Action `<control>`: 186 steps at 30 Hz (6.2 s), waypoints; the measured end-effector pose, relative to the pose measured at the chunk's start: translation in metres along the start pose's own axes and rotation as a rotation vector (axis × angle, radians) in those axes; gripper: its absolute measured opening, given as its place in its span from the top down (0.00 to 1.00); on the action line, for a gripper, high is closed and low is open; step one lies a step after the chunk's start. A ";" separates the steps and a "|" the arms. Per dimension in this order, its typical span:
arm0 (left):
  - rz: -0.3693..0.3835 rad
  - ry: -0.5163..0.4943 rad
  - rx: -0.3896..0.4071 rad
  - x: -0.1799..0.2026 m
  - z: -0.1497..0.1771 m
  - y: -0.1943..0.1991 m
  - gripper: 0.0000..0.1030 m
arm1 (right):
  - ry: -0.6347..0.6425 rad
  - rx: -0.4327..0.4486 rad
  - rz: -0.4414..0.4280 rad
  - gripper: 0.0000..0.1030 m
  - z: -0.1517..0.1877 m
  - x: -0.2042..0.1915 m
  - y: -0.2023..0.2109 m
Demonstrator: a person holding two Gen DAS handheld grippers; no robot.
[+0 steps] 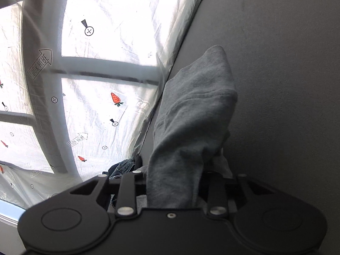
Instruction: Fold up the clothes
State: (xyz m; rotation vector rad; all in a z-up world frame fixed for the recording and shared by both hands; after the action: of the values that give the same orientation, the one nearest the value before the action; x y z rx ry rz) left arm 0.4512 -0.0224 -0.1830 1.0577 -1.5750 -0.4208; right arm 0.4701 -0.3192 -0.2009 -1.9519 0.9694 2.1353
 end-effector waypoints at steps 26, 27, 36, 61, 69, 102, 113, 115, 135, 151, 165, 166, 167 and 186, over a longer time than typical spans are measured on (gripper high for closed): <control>0.308 -0.345 0.036 0.260 0.119 -0.015 0.76 | -0.005 0.419 -0.170 0.79 0.037 0.038 0.314; 0.308 -0.342 0.055 0.278 0.125 -0.021 0.76 | 0.024 0.411 -0.166 0.79 0.023 0.039 0.330; 0.295 -0.405 0.124 0.427 0.148 -0.070 0.77 | 0.241 0.363 -0.074 0.79 -0.077 0.026 0.454; 0.149 -0.175 0.093 0.409 0.043 -0.221 0.68 | 0.265 0.408 0.101 0.85 -0.281 0.062 0.466; 0.136 0.091 -0.084 0.320 0.076 -0.242 0.20 | 0.218 0.417 0.116 0.85 -0.292 0.069 0.474; 0.549 -0.019 -0.159 0.382 0.073 -0.305 0.68 | 0.298 0.265 -0.124 0.85 -0.274 0.004 0.455; 0.470 -0.243 0.120 0.454 0.013 -0.247 0.68 | 0.637 0.415 0.018 0.86 -0.289 -0.072 0.487; 0.435 -0.277 0.142 0.472 -0.002 -0.257 0.68 | 0.745 0.459 0.223 0.87 -0.296 -0.076 0.478; 0.165 -0.259 0.080 0.467 -0.013 -0.297 0.56 | 1.035 0.487 1.062 0.54 -0.346 -0.013 0.378; -0.115 -0.490 0.289 0.470 0.002 -0.213 0.10 | 0.802 0.599 0.863 0.04 -0.287 0.022 0.401; -0.036 -0.515 0.759 0.458 0.139 -0.024 0.00 | 1.012 0.646 0.655 0.00 -0.096 -0.053 0.423; -0.046 -0.502 0.758 0.453 0.149 -0.012 0.00 | 1.025 0.630 0.640 0.00 -0.083 -0.057 0.422; -0.057 -0.488 0.758 0.448 0.158 0.000 0.00 | 1.031 0.609 0.633 0.00 -0.070 -0.062 0.419; -0.328 -0.555 0.643 0.289 0.241 0.181 0.00 | 0.984 0.432 0.602 0.00 0.188 -0.133 0.290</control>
State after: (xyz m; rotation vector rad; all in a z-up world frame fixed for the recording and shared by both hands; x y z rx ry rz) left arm 0.1700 -0.2231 0.0515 1.8208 -2.1054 -0.4646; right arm 0.1954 -0.4094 0.0299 -2.6507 2.1396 0.7966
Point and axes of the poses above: each gripper's, at about its wrist camera, not at the fingertips, and y roughly against the way its jaws point, x to its right, z to its underside, the point moved 1 cm from there along -y, roughly the way its jaws point, and after that the axes turned 11 degrees about -x, right-handed, at the moved point
